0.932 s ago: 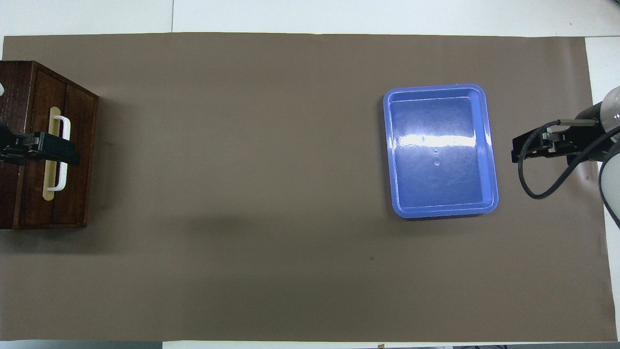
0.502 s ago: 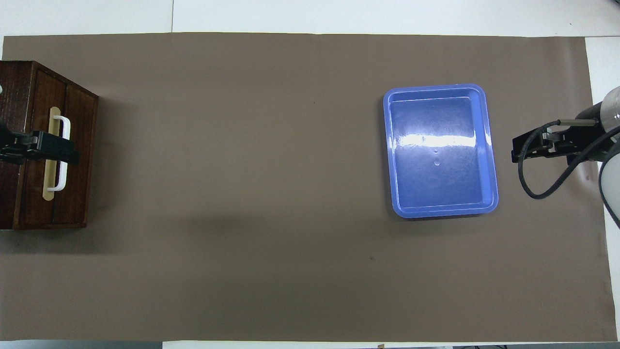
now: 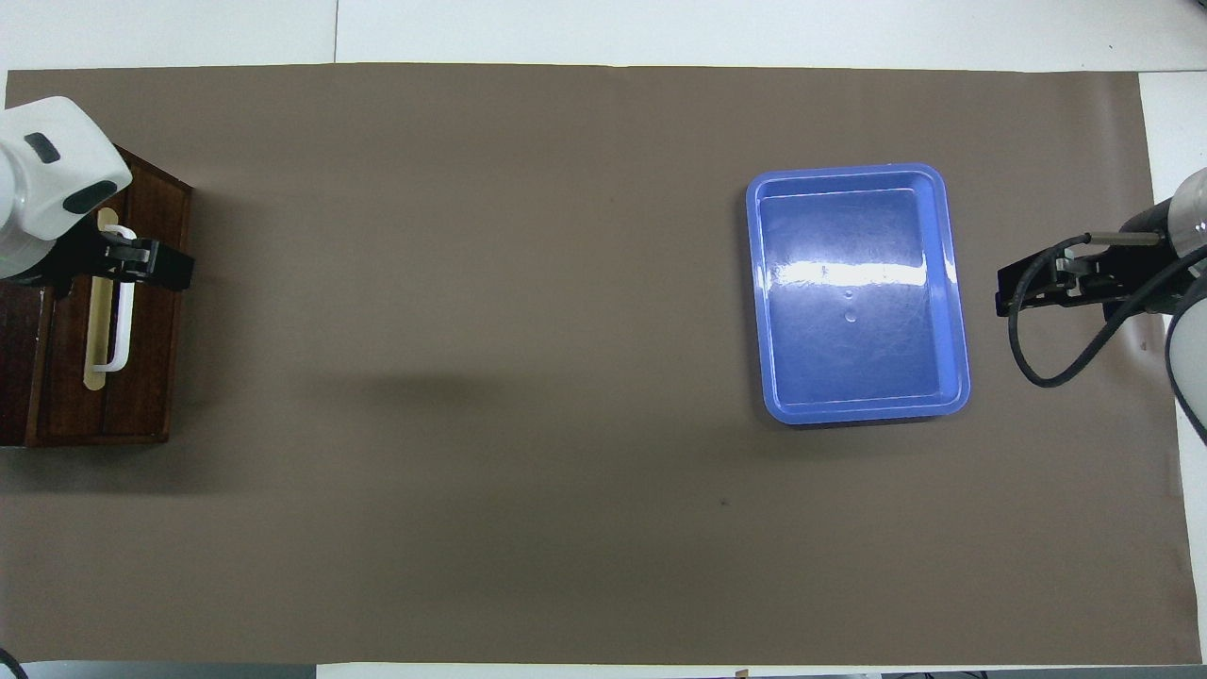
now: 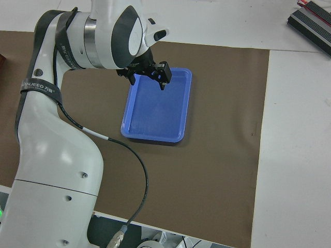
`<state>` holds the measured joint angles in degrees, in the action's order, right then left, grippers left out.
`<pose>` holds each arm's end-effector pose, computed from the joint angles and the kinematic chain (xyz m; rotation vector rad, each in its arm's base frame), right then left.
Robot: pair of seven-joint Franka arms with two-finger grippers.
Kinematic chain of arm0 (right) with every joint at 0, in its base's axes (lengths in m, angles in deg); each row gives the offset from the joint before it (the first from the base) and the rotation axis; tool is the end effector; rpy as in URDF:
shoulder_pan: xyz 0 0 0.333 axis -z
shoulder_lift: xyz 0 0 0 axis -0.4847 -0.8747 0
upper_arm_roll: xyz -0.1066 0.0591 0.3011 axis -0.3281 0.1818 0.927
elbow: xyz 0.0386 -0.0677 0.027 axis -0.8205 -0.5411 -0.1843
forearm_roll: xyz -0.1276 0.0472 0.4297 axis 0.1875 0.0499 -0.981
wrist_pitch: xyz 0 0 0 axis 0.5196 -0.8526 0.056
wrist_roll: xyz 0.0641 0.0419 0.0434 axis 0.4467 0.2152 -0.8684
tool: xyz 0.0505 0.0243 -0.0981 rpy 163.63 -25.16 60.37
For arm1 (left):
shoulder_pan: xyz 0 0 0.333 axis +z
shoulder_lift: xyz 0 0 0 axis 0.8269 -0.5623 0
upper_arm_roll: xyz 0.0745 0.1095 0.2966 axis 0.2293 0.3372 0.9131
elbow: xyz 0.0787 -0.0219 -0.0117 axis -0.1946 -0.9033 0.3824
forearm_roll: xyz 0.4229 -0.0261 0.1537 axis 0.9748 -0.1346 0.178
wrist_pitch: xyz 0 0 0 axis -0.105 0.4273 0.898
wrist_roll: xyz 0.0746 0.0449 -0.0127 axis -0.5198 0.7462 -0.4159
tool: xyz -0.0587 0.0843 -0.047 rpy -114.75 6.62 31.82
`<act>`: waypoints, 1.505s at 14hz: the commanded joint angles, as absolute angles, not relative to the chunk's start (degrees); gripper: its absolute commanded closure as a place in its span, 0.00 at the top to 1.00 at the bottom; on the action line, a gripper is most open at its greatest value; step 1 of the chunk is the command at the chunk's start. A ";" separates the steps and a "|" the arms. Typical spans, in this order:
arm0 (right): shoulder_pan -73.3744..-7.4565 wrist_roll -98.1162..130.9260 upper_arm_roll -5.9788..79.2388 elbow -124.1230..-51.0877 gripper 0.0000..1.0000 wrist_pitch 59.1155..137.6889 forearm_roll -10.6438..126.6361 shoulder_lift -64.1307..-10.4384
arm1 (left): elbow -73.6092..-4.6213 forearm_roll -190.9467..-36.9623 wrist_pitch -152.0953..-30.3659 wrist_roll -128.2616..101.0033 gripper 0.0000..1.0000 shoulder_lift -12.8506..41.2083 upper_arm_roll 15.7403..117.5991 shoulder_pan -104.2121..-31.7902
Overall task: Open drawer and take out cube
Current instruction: 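Pull the drawer open toward the robot with the left gripper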
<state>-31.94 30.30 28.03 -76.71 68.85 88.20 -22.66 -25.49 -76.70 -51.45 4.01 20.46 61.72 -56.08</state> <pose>0.6095 0.0174 0.5935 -3.1354 0.1168 0.1519 0.6368 -0.0698 0.5511 -2.9256 0.3153 0.0004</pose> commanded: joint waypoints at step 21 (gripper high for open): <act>-31.36 29.33 28.37 -77.72 1.00 68.61 88.50 -21.68 | -43.73 -62.80 -77.03 3.48 1.00 15.54 69.35 -57.81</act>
